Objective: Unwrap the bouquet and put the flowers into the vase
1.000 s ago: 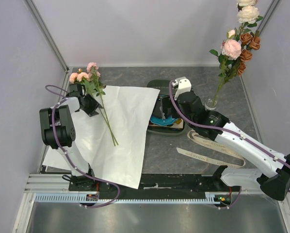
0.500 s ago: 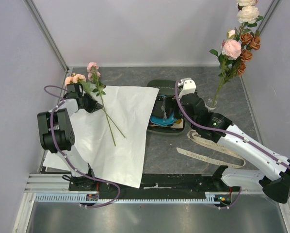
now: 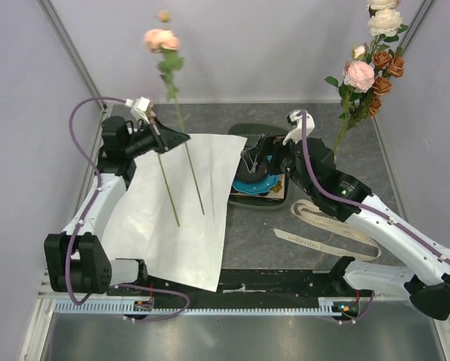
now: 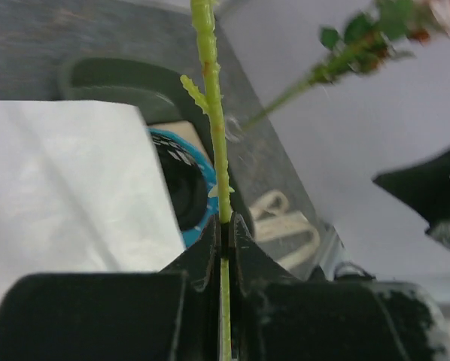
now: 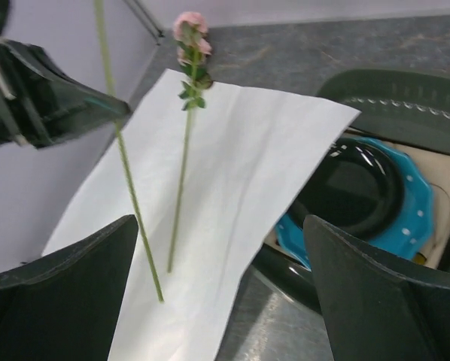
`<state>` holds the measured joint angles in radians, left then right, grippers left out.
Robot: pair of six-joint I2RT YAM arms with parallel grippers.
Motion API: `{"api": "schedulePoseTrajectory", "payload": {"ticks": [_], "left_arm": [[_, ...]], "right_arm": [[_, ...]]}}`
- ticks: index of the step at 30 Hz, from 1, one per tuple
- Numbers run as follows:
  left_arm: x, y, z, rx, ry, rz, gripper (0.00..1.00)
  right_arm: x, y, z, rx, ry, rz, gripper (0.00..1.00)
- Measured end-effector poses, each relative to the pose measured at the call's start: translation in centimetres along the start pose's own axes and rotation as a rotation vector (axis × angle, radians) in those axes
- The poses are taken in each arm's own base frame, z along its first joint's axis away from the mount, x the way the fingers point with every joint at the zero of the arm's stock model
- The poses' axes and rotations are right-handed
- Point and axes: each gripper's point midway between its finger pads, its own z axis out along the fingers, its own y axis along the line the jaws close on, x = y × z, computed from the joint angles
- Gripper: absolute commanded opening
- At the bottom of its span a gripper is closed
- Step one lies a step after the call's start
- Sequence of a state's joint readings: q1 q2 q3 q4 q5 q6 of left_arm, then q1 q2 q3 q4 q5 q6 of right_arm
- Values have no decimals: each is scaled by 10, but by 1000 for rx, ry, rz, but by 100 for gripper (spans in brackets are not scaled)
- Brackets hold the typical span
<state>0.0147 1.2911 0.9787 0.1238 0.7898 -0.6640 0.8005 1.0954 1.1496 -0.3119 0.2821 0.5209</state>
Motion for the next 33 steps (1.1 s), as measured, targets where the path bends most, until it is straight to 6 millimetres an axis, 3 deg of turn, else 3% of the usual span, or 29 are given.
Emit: {"api": "schedulePoseTrajectory", "payload": {"ticks": [3,6,9,12,15,24,26,27,28,30,31,33], "left_arm": [[36,-49,12,180,124,70,2],[76,-100,11,356,241,163,2],[104,-137,0,483,306,258,2],[118,-160,-9,566,336,323,2],[124,-166,-11,591,352,341,2],[131,-165,-13,594,382,343,2],[132,-165,-13,598,385,344,2],[132,-166,-13,600,388,344,2],[133,-166,-13,603,390,344,2],[135,-167,-13,607,396,344,2],[136,-167,-13,609,399,345,2],[136,-167,-12,607,398,347,2]], "right_arm": [[-15,20,-4,-94,-16,20,99],[-35,48,-13,-228,-33,0,91],[-51,75,-18,-340,-38,-34,74],[-54,93,-16,-423,-24,-61,61],[-44,96,-12,-449,9,-73,52],[-29,91,-3,-436,43,-75,50],[-28,89,-1,-424,41,-74,45],[-26,88,0,-420,41,-73,42],[-25,87,2,-417,42,-74,28],[-23,84,5,-405,42,-75,17],[-23,82,7,-397,40,-75,1],[-23,80,10,-386,39,-58,0]]}}
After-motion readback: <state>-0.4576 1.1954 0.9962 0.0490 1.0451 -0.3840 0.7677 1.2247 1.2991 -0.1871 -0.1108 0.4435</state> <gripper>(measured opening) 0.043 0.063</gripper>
